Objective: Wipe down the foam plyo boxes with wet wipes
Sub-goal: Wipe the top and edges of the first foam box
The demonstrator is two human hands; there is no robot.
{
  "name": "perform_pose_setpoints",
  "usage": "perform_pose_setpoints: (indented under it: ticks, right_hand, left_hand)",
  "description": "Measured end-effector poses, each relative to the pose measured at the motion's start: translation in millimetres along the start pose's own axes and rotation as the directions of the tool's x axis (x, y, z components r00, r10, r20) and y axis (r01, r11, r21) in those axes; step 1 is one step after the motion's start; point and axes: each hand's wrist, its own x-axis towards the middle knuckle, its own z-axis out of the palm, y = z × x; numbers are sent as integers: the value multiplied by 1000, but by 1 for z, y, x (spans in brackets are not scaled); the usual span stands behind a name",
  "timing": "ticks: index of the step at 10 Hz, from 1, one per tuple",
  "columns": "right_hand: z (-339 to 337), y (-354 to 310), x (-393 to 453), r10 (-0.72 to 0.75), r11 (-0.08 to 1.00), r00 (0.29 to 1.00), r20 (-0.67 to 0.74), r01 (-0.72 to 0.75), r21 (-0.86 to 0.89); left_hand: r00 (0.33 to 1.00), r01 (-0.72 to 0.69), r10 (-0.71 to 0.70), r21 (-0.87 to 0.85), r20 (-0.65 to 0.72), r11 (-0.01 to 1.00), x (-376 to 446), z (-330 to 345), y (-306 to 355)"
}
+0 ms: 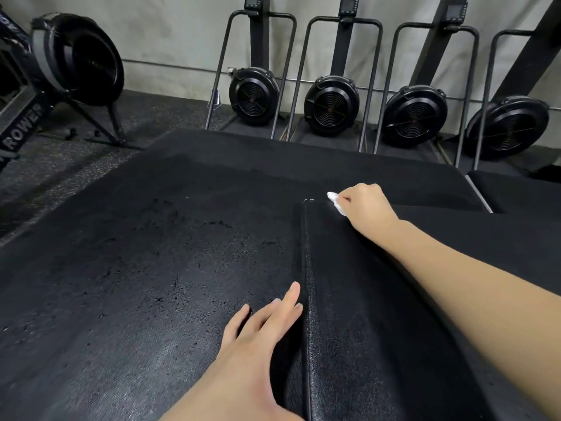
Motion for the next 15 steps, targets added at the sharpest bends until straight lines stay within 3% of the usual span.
perform_pose_setpoints:
  ticks: [1,2,3,4,5,7,8,9,10,12,13,15]
  right_hand:
    - [10,-19,7,-67,998,996,52,66,17]
    - [20,-43,11,-186,982,975,125,186,14]
    - [25,-60,11,-265,954,938,224,289,-83]
    - [19,-78,13,-220,831,893,393,383,-404]
    - [9,-100,7,-170,732,846,505,452,-510]
    - [3,-123,-25,-129,569,731,670,608,-553]
    - [1,-120,-28,-152,560,717,680,630,-538]
    - [2,-119,-14,-161,560,758,632,597,-575]
    - [11,-117,-11,-183,444,760,623,629,-638]
    - [-7,-124,-64,-260,347,663,702,743,-573]
    - [-18,-129,-110,-343,356,577,741,810,-465]
    - [-19,-116,-176,-500,481,507,702,837,-262]
  left_hand:
    - [988,98,-89,-64,129,993,0,-16,14]
    - [982,133,-108,-166,153,977,-2,-26,23]
    - [984,174,-151,-296,98,939,-9,-32,24]
    - [986,156,-164,-449,22,880,-18,-40,21]
    - [981,98,-169,-510,-96,854,-22,-38,13]
    - [964,70,-201,-560,-176,825,-28,-35,13]
    - [945,69,-232,-554,-229,830,-26,-33,14]
    - [927,75,-259,-542,-272,837,-26,-31,11]
    - [922,84,-271,-539,-278,838,-25,-29,11]
    - [912,55,-266,-548,-313,834,-23,-31,9]
    - [901,52,-277,-552,-334,833,-22,-31,8]
    - [894,73,-289,-524,-344,849,-25,-25,5]
